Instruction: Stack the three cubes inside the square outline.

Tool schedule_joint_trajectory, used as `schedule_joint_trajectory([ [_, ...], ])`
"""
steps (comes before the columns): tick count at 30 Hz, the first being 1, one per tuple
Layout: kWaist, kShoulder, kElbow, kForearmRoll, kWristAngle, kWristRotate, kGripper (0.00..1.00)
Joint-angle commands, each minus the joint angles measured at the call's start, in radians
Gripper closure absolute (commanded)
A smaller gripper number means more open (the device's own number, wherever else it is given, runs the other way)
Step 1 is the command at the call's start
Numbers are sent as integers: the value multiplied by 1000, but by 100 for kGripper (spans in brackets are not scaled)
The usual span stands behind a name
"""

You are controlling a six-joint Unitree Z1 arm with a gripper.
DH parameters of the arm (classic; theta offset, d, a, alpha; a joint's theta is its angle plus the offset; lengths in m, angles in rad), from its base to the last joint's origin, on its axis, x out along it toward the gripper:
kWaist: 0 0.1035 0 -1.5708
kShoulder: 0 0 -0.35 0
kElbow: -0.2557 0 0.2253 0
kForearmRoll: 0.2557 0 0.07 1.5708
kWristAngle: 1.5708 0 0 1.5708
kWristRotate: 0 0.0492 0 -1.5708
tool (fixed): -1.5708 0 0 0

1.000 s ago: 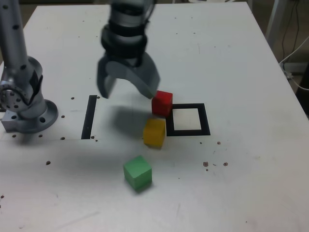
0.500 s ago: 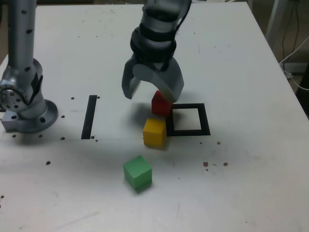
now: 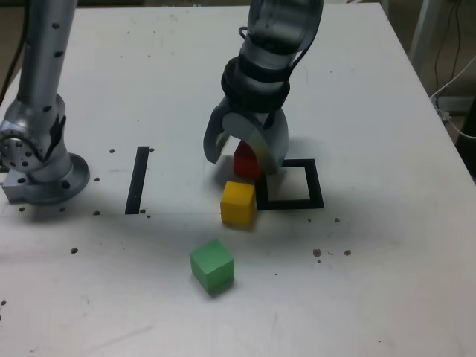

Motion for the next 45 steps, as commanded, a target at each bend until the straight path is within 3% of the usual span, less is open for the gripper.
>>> schedule_joint_trajectory([
  [1, 2, 5, -3, -7, 9, -6, 51],
  [6, 2, 6, -5, -15, 25, -13, 72],
  [9, 2, 11, -6, -19, 27, -13, 78],
  [27, 2, 32, -14, -25, 17, -25, 80],
  [32, -8, 31, -54, 2, -27, -49, 80],
  [40, -32, 33, -174, 69, -134, -94, 80],
  [45, -41, 39, -220, 89, -173, -140, 80],
])
